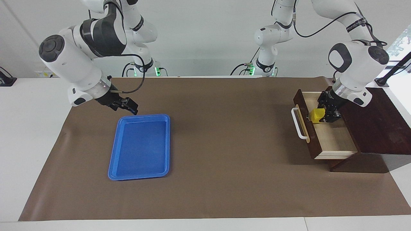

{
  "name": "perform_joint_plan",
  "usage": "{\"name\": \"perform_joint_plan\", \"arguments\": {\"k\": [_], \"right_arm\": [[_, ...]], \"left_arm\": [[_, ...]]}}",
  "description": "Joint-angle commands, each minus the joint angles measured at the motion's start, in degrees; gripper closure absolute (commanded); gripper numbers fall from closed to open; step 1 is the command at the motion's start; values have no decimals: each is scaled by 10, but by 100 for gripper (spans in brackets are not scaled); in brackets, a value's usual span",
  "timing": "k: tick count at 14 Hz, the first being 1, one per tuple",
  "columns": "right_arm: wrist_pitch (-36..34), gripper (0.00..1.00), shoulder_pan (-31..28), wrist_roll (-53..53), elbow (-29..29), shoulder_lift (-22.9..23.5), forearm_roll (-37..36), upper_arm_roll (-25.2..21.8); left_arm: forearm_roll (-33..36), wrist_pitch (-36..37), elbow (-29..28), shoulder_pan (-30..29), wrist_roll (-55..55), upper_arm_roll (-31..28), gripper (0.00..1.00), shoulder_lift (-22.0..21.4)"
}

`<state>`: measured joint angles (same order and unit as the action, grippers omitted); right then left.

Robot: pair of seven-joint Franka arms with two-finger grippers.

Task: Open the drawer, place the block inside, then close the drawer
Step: 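Release the cube and push the drawer shut with the left gripper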

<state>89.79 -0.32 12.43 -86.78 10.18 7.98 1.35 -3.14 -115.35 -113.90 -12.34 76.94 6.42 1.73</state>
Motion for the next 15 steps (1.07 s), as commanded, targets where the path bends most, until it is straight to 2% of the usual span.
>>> {"name": "perform_joint_plan", "arguments": {"k": [1, 2, 3, 4, 5, 7, 9, 10, 12, 15], "right_arm": [[5, 0, -31, -117, -65, -80, -28, 7], [4, 0, -36, -137, -77, -100, -33, 6], [3, 0, -37, -151, -89, -130, -48, 6], [-5, 0, -35, -156, -89, -142, -66, 5], [-18, 0, -29, -166, -82, -142, -83, 2], [-30, 0, -35, -196, -68, -136, -93, -1], [-36, 0, -35, -196, -74, -136, -91, -2], [-36, 0, -35, -196, -74, -131, -91, -2], [-31, 0, -35, -194, -74, -122, -91, -2], [-28, 0, -35, -192, -74, -116, -91, -2]], "left_arm": [[-10, -44, -52, 6, 7, -3, 100, -30], [-9, -52, -61, 6, 7, -3, 100, -34], [-9, -47, -58, 6, 3, -4, 41, -34], [-9, -46, -52, 7, 3, -4, 0, -32], [-8, -42, -28, 7, 6, -4, 0, -30], [-7, 33, 55, 24, 14, 2, 0, -10], [18, 40, 88, 91, 79, 2, 0, 8], [45, 29, 85, 109, 114, 3, 0, 11], [58, 23, 59, 143, 130, 3, 0, 10], [59, 4, 23, 134, 122, 2, 0, 2]]}}
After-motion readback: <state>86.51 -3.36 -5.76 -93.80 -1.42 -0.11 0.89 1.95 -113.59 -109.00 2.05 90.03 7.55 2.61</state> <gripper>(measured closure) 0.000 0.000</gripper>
